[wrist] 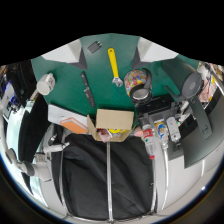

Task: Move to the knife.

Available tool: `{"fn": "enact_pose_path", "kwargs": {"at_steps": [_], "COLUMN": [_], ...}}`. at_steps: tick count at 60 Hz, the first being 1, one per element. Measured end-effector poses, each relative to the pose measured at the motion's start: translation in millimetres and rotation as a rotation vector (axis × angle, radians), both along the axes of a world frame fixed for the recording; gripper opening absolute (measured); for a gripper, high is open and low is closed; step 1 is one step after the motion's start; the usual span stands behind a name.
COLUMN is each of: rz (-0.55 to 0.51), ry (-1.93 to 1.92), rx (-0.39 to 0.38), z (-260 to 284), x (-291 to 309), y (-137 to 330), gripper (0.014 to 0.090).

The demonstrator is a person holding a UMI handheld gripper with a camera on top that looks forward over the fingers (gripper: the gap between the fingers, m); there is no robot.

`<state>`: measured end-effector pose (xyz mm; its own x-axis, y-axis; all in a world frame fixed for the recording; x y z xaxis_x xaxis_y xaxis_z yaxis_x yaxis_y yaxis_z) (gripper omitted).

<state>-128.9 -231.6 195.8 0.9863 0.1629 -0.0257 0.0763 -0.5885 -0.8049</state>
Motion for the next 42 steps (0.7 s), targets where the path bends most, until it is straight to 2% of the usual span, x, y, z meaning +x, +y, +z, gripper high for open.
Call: {"fn": "enact_pose_path", "kwargs": {"at_steps": [9,21,29,42], "rz": [-0.036,-0.098,-0.127,-0.098], "ry": [-0.014,-0.036,-0.036,-0.053], "rx": [0.035,0.039,0.011,-0.026], "z": [4.8,-0.3,-17.2,-52.8], "x": [17.1,56.0,81.1,100.9], "y": [-2.1,-7.2,-8.4,42.4], "gripper": [0.0848,0.0856,0.0858,0.0856]}}
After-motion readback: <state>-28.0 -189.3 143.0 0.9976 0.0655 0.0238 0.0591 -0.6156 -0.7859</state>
